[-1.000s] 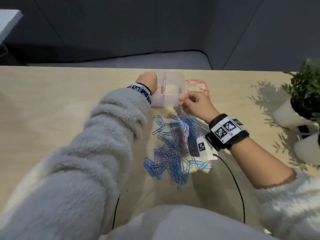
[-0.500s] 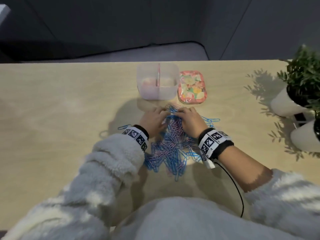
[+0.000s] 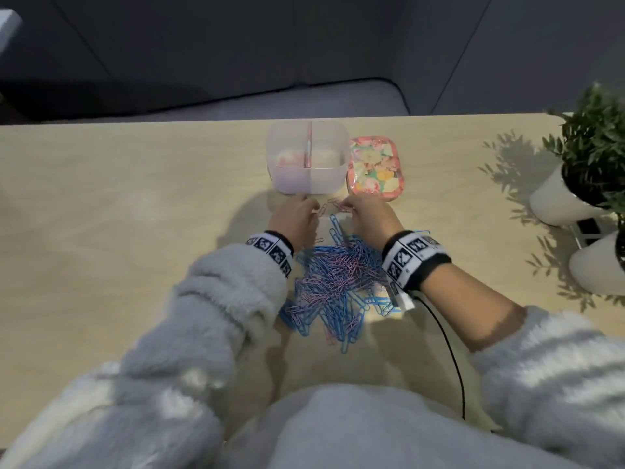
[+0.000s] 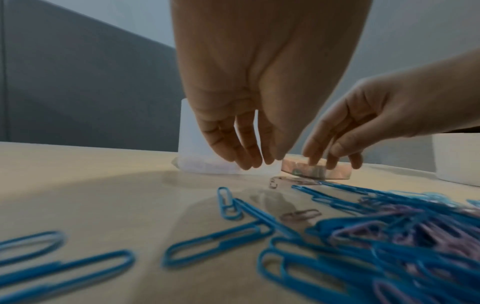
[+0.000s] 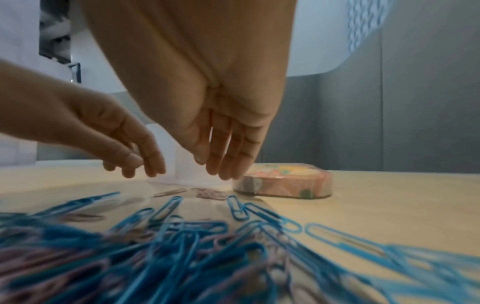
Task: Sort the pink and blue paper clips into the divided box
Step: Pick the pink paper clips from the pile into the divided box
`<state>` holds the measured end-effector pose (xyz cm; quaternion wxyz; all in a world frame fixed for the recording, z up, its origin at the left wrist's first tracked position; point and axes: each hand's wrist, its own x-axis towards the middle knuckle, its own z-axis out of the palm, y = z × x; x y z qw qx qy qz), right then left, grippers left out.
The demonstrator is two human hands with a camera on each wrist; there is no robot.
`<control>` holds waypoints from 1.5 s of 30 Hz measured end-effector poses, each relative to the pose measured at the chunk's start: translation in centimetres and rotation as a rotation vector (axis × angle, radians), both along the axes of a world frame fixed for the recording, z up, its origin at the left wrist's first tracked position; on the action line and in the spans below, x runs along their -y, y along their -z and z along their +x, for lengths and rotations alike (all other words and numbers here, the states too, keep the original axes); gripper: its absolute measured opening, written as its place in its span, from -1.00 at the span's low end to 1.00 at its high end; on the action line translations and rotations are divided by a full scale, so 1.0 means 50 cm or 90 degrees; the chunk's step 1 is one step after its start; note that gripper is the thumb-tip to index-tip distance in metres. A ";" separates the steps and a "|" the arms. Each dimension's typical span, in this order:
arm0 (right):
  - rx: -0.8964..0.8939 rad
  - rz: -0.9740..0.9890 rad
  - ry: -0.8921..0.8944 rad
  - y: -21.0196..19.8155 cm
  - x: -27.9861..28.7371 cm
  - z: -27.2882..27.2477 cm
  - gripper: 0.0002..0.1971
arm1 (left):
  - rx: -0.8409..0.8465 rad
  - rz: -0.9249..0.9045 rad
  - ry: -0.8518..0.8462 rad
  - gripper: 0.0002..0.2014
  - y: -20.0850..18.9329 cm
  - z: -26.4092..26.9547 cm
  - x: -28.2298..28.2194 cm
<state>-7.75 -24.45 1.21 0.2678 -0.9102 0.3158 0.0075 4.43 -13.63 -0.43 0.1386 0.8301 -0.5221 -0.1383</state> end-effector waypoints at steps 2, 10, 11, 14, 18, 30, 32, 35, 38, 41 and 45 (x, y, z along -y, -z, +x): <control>-0.028 -0.006 -0.068 0.000 0.010 0.033 -0.78 | 0.006 0.023 0.004 -0.70 0.002 0.002 0.029; -0.096 -0.137 -0.180 0.057 0.015 0.048 -0.78 | 0.030 0.017 -0.011 -0.83 0.031 -0.002 0.042; -0.103 -0.146 -0.178 0.060 0.015 0.046 -0.77 | 0.034 0.021 -0.001 -0.83 0.029 0.001 0.039; -0.123 -0.152 -0.174 0.062 0.015 0.035 -0.76 | 0.019 0.058 0.052 -0.83 0.024 0.016 0.027; -0.058 -0.074 -0.063 0.062 0.014 0.015 -0.76 | 0.013 0.067 0.054 -0.85 0.032 0.027 0.000; -0.055 0.080 -0.004 0.038 0.022 0.023 -0.86 | -0.362 0.073 -0.123 -0.85 0.025 0.010 -0.011; 0.001 0.117 0.007 0.007 0.032 0.042 -0.89 | -0.261 0.089 -0.062 -0.82 0.031 0.000 -0.014; 0.099 0.160 0.023 -0.064 0.049 0.101 -0.91 | -0.112 0.097 0.021 -0.84 0.034 -0.007 -0.016; 0.175 0.156 0.029 -0.108 0.064 0.175 -0.72 | -0.053 0.124 0.050 -0.83 0.038 -0.008 -0.019; 0.212 0.154 0.057 -0.116 0.058 0.238 -0.81 | -0.015 0.164 0.069 -0.82 0.046 -0.014 -0.024; 0.205 0.192 0.059 -0.112 0.044 0.271 -0.82 | -0.048 0.152 0.068 -0.80 0.030 -0.010 -0.028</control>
